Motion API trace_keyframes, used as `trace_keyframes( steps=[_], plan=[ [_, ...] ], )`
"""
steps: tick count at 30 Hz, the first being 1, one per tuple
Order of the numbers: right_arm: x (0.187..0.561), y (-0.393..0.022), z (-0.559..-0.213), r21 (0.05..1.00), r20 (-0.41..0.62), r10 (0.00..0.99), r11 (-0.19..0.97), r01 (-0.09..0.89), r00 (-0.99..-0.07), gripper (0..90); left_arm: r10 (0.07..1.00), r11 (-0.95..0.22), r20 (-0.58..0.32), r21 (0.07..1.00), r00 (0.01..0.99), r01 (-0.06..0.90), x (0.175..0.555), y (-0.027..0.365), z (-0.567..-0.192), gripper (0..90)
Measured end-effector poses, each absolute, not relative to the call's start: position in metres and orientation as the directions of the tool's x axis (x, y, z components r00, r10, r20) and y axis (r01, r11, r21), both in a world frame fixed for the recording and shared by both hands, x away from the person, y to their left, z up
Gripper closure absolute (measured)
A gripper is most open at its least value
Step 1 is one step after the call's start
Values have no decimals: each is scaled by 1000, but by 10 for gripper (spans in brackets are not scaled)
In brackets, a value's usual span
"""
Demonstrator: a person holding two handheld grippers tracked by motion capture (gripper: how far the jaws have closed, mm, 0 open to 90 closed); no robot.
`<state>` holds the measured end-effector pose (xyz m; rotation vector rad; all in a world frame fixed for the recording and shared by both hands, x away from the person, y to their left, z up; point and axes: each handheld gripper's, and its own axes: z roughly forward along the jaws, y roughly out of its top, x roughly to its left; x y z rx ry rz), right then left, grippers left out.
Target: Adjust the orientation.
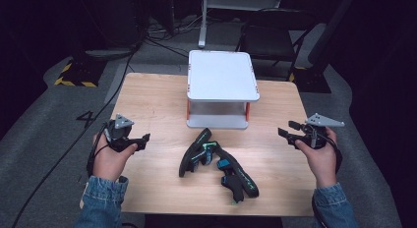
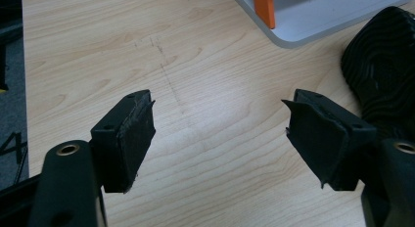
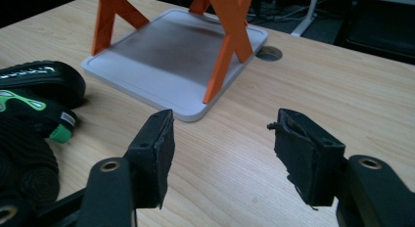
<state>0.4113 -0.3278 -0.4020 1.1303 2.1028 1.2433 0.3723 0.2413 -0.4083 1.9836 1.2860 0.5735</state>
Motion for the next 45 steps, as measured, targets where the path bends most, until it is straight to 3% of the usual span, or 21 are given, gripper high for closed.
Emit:
trace_keyframes(
  steps=[6,12,23,34,36,40,45],
  plan=[
    [405,-318,-396,865,9,803,293,407,-596,369,904,-279,-3,753,428,596,373,237,-406,257],
    [394,-292,-394,816,28,772,349,461,-634,345,895,-292,-5,751,447,592,374,233,-405,256],
    [367,-215,-404,758,43,576,513,403,-816,330,886,-306,-6,743,463,596,375,228,-407,252],
    [357,-174,-432,663,23,482,649,374,-876,317,884,-309,-10,739,468,599,374,229,-410,245],
    [358,-172,-437,655,21,480,656,375,-877,344,884,-310,-10,736,468,601,375,229,-410,245],
    [357,-171,-437,653,-25,486,670,353,-874,511,883,-315,-7,733,470,603,375,229,-411,245],
    [357,-173,-436,659,-18,504,655,369,-863,540,882,-312,-11,736,470,601,375,229,-411,244]
  ],
)
